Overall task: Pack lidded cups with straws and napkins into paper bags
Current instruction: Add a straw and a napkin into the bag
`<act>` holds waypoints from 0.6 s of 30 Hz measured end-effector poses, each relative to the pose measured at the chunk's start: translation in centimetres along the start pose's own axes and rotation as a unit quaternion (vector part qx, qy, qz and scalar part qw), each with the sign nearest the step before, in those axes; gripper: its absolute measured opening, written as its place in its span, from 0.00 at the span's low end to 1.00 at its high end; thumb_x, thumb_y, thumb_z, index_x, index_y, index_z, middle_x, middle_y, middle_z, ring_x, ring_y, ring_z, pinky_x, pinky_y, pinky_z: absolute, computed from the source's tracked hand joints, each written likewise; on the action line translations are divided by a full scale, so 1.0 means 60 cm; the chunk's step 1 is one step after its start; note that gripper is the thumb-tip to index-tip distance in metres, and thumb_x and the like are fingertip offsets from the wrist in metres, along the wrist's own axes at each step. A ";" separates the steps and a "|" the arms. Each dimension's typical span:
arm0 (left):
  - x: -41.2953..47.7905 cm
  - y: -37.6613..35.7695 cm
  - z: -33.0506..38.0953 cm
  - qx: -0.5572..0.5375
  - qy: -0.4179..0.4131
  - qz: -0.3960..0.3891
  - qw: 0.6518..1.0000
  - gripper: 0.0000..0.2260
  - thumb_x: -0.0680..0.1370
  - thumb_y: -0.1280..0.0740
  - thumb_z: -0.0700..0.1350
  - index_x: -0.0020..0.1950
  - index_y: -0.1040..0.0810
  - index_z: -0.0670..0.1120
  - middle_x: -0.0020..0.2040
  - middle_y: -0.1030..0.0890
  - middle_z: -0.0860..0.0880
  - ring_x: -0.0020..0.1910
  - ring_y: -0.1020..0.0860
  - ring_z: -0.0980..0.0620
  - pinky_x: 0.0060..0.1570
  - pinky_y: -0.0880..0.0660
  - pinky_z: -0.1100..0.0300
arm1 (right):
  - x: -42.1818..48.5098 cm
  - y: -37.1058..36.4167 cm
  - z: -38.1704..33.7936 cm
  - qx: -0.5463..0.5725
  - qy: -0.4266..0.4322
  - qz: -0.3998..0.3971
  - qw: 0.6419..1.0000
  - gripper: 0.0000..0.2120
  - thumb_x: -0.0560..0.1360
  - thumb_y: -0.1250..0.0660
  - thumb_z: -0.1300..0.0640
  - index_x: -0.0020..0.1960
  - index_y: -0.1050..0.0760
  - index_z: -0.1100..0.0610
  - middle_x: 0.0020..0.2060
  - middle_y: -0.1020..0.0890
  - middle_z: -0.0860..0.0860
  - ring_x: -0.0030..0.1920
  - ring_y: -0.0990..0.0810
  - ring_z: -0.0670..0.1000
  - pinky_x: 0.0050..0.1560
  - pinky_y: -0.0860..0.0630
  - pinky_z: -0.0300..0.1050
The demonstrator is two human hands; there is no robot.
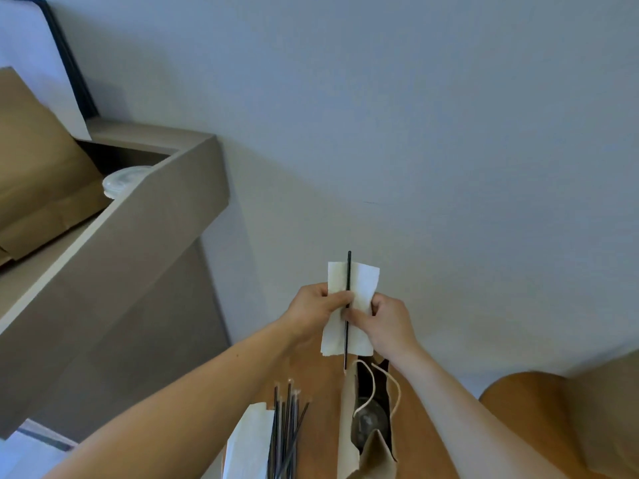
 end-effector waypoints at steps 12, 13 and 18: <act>-0.021 -0.046 -0.178 0.380 0.171 -0.217 0.883 0.34 0.72 0.26 0.50 0.75 0.35 0.49 0.70 0.28 0.48 0.64 0.26 0.48 0.52 0.26 0.62 | 0.045 0.077 0.069 0.025 -0.074 0.148 0.986 0.02 0.76 0.29 0.56 0.46 0.22 0.54 0.40 0.18 0.46 0.42 0.19 0.49 0.36 0.28 0.42; -0.025 -0.061 -0.195 0.377 0.192 -0.219 0.879 0.31 0.71 0.26 0.52 0.72 0.32 0.49 0.67 0.26 0.47 0.59 0.24 0.49 0.51 0.24 0.60 | 0.048 0.062 0.079 0.019 -0.084 0.135 0.987 0.03 0.77 0.30 0.56 0.49 0.21 0.55 0.42 0.18 0.46 0.43 0.19 0.49 0.37 0.28 0.40; -0.028 -0.112 -0.241 0.350 0.221 -0.147 0.898 0.10 0.72 0.29 0.54 0.44 0.22 0.49 0.40 0.22 0.50 0.39 0.22 0.53 0.38 0.24 0.62 | 0.052 -0.004 0.129 -0.017 -0.126 0.070 0.989 0.07 0.78 0.33 0.58 0.55 0.23 0.56 0.47 0.20 0.49 0.43 0.22 0.48 0.28 0.33 0.29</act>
Point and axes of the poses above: each hand's wrist, its own x-axis towards the middle knuckle, its own y-axis out of the back of the hand, z = x × y, the point moved 1 cm from there along x, towards the middle knuckle
